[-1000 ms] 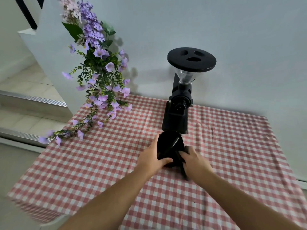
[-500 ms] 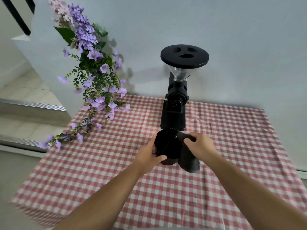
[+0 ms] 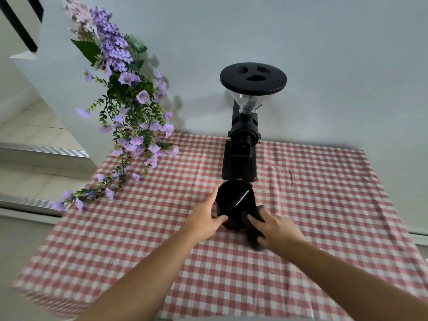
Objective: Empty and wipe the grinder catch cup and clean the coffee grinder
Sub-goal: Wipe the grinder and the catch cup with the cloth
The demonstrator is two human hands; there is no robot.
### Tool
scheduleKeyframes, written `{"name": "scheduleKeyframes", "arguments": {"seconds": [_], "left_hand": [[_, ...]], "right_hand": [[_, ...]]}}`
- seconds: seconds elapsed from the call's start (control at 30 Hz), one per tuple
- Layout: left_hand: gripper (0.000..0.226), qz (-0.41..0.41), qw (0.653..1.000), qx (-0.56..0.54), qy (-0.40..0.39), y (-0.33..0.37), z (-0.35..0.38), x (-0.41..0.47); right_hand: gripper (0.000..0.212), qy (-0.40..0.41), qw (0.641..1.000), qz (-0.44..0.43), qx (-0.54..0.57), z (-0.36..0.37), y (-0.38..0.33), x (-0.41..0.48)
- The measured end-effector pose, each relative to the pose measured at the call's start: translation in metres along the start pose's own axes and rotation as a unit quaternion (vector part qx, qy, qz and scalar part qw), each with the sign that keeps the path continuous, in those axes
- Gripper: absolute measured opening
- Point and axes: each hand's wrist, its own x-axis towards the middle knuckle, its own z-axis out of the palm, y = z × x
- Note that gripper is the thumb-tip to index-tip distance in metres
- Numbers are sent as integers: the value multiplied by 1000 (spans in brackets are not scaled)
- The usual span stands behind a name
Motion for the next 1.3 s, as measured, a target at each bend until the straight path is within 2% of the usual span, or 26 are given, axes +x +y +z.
{"name": "scheduleKeyframes", "arguments": {"seconds": [0.07, 0.17, 0.23, 0.27, 0.43, 0.57, 0.6, 0.67, 0.73, 0.77, 0.83, 0.97, 1.03, 1.1, 1.13, 1.2, 1.3], "left_hand": [[86, -5, 1000, 9, 4, 0, 1, 2], [89, 7, 999, 30, 13, 5, 0, 4], [93, 31, 997, 59, 27, 9, 1, 3], [96, 43, 996, 75, 36, 11, 3, 4], [109, 37, 993, 107, 44, 17, 10, 14], [109, 41, 991, 115, 47, 13, 11, 17], [109, 43, 991, 115, 51, 11, 11, 18], [104, 52, 992, 99, 65, 11, 10, 19], [96, 55, 992, 87, 68, 11, 9, 19], [95, 57, 992, 85, 69, 11, 9, 19], [100, 55, 992, 91, 66, 9, 8, 19], [105, 37, 991, 112, 56, 4, 8, 20], [105, 40, 990, 127, 52, 5, 7, 20], [109, 45, 987, 144, 54, 4, 7, 22], [110, 45, 987, 147, 53, 3, 7, 23], [107, 52, 987, 139, 54, 4, 6, 23], [101, 64, 989, 118, 65, 4, 6, 21]], "right_hand": [[51, 14, 1000, 7, -22, -14, 15, 6], [42, 109, 993, 32, 15, -35, 29, 13], [45, 181, 983, 26, 27, -37, 28, 17], [48, 190, 981, 22, 26, -35, 24, 19], [54, 82, 994, 38, 61, 4, -6, 13], [48, 83, 989, -3, 126, 4, 0, 2], [43, 97, 986, -16, 133, -2, 5, 3], [35, 177, 974, -17, 141, -14, 16, 10], [36, 250, 950, 39, 181, -19, 17, 20], [40, 260, 941, 76, 201, -21, 13, 25], [50, 218, 944, 112, 220, -17, -2, 31], [55, 127, 959, 34, 250, 4, -18, 16], [52, 69, 975, -5, 210, 0, -9, 9], [41, 13, 989, -6, 148, -15, 8, 10], [34, 12, 991, 1, 135, -22, 16, 13], [27, 77, 987, 26, 137, -34, 29, 18], [35, 251, 950, 49, 177, -38, 31, 25]]}}
